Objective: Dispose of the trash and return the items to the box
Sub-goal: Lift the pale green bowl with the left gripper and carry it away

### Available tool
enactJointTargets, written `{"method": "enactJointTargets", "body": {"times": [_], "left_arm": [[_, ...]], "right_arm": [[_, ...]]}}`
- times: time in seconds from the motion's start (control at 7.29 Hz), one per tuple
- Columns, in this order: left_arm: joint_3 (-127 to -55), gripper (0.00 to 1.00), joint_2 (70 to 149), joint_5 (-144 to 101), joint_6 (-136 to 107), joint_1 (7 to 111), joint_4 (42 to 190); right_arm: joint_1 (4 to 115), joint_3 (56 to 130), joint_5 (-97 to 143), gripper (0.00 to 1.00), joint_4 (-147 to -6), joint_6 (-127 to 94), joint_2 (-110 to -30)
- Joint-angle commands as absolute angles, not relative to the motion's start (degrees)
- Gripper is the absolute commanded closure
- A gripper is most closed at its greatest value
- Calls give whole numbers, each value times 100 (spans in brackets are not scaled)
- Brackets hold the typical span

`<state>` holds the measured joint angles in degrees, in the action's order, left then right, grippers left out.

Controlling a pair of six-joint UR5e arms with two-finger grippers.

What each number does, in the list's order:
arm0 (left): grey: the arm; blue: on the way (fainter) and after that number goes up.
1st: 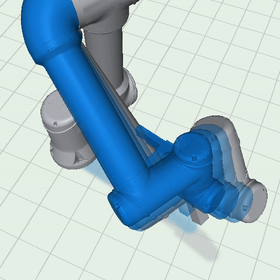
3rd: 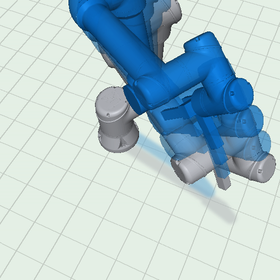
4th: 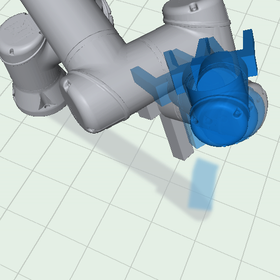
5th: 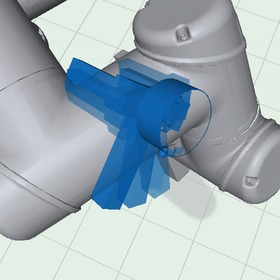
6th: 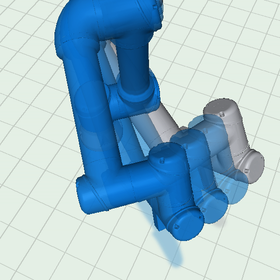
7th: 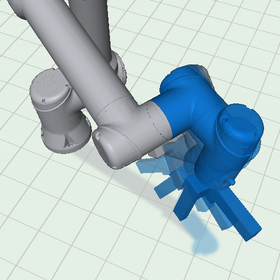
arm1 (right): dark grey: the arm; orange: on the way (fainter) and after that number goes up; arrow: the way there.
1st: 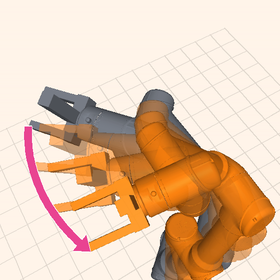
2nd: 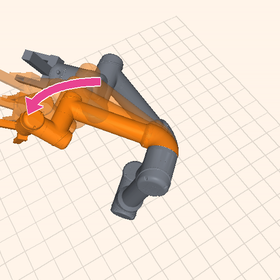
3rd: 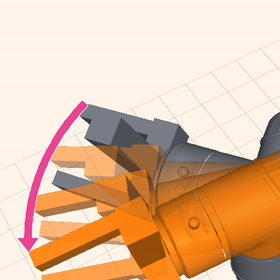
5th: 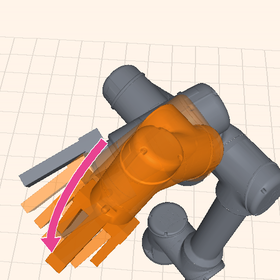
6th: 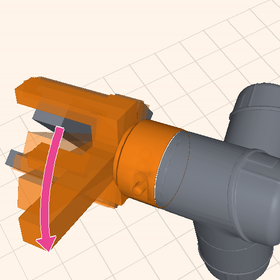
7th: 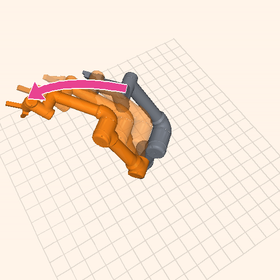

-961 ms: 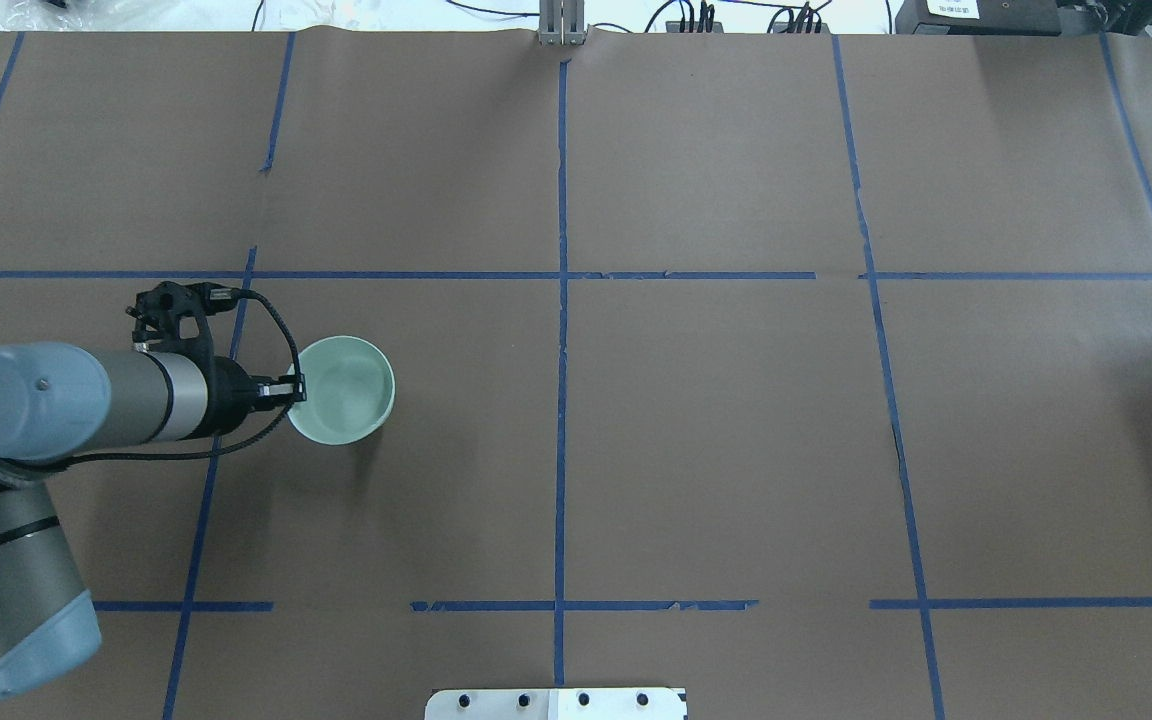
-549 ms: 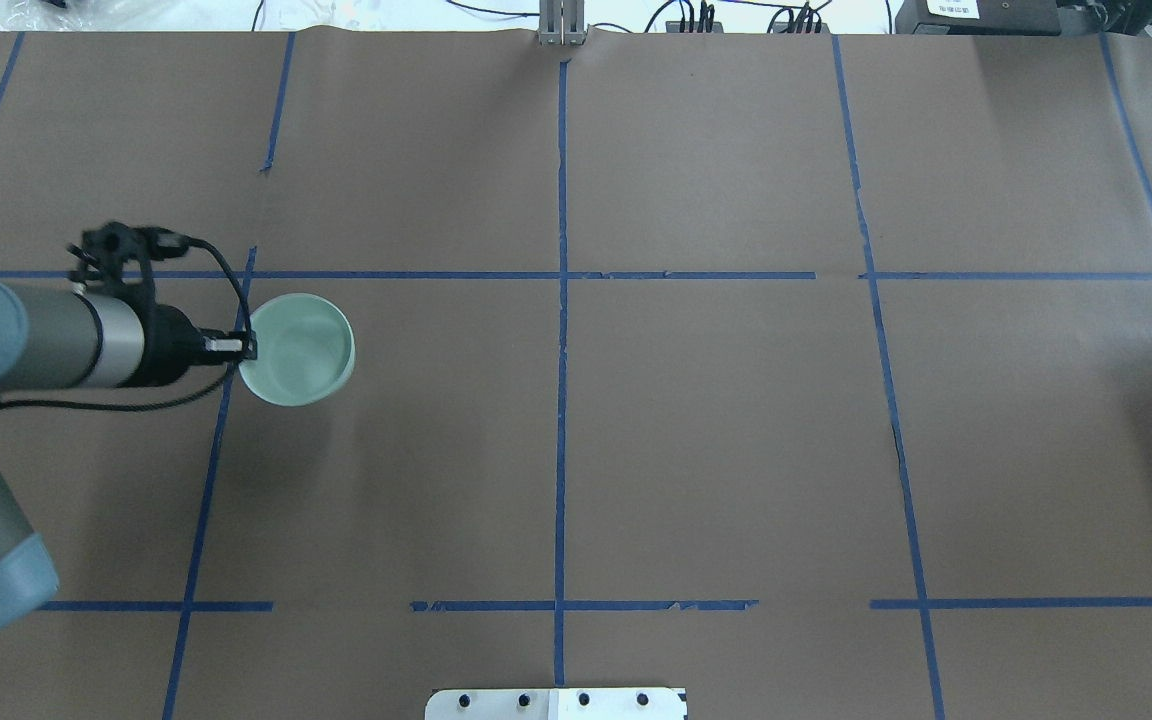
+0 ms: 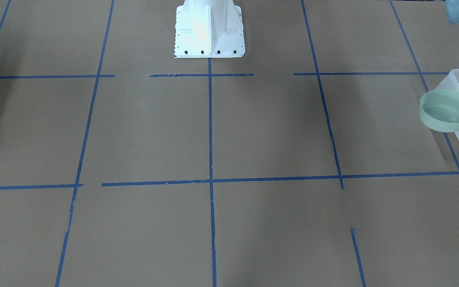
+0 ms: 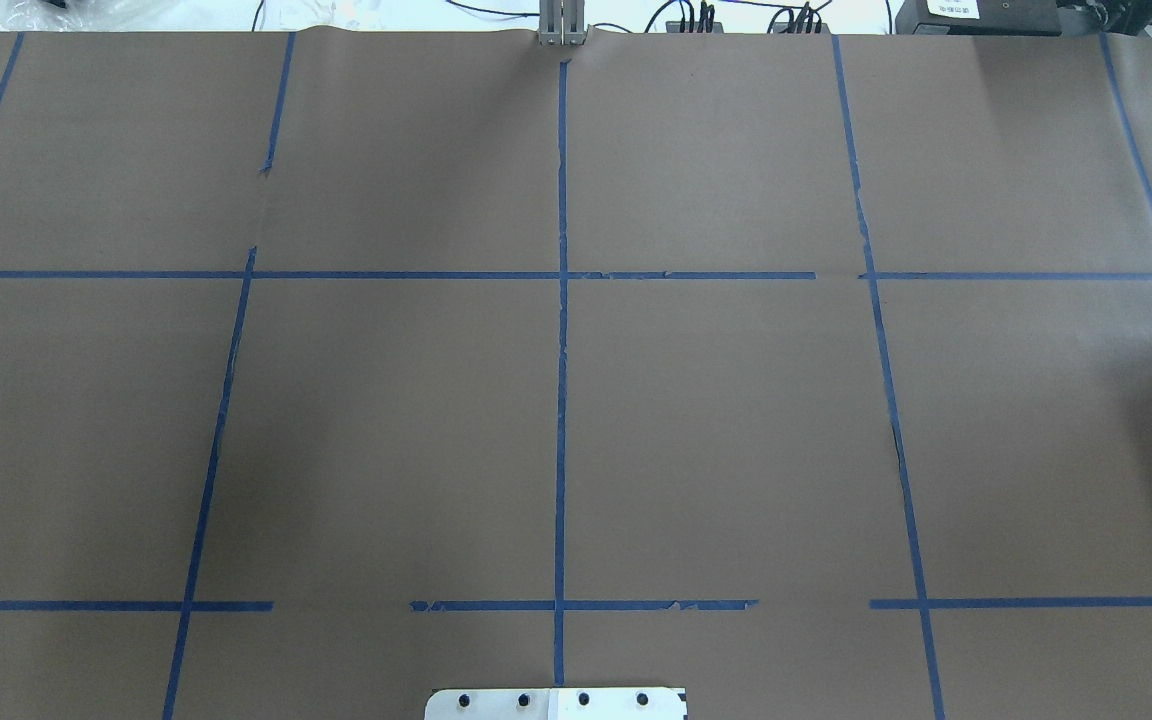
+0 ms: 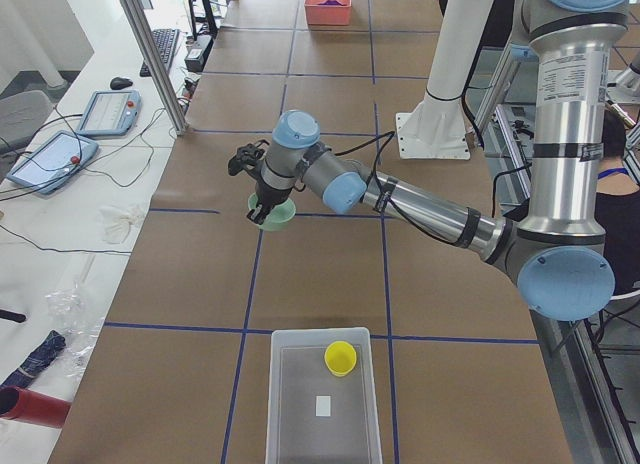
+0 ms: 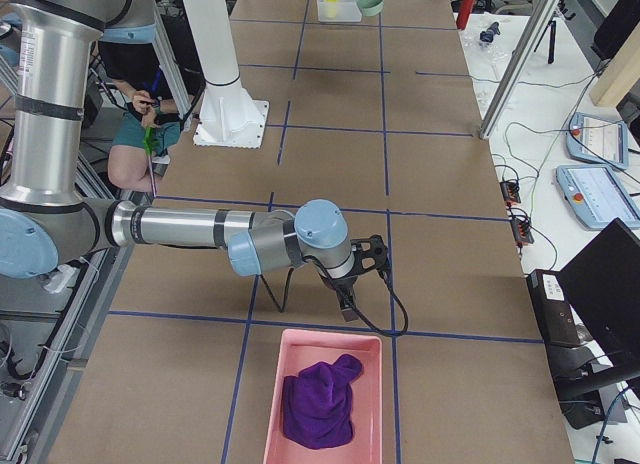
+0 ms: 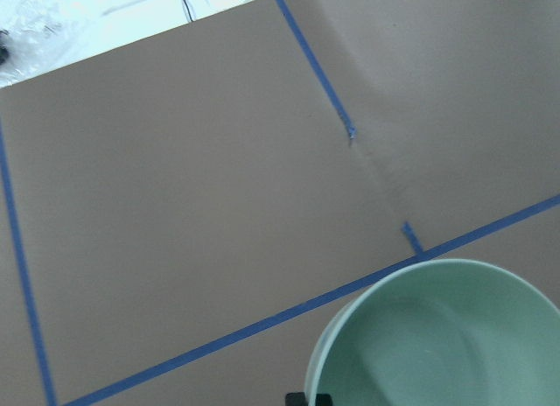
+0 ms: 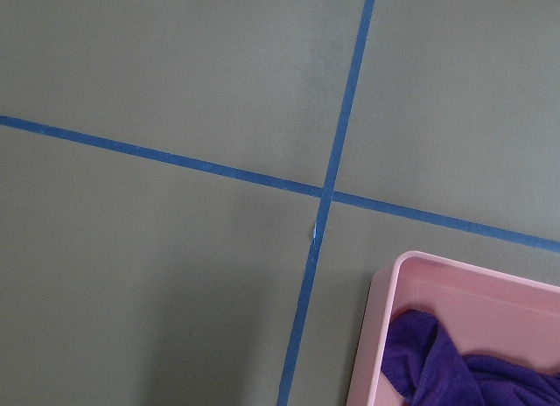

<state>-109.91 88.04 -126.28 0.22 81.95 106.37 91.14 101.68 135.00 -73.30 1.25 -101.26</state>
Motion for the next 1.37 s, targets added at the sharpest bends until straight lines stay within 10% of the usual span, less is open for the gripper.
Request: {"method": "enactJointTargets", "body": {"times": [0.0,0.41,1.24], "left_arm": [[-9807,100,8885,-12865,2434,9540,10230],[-8030,100,8702,-13096,3129,9826,11814],[-7023,97,8112,-13069,3041,9817,13474]], "right_arm": [[9106,10169,13500,0,-7330,149,-10107],[9036,10178,13491,0,-7330,158,-10090],[9026,10178,13491,0,-7330,158,-10063]]}}
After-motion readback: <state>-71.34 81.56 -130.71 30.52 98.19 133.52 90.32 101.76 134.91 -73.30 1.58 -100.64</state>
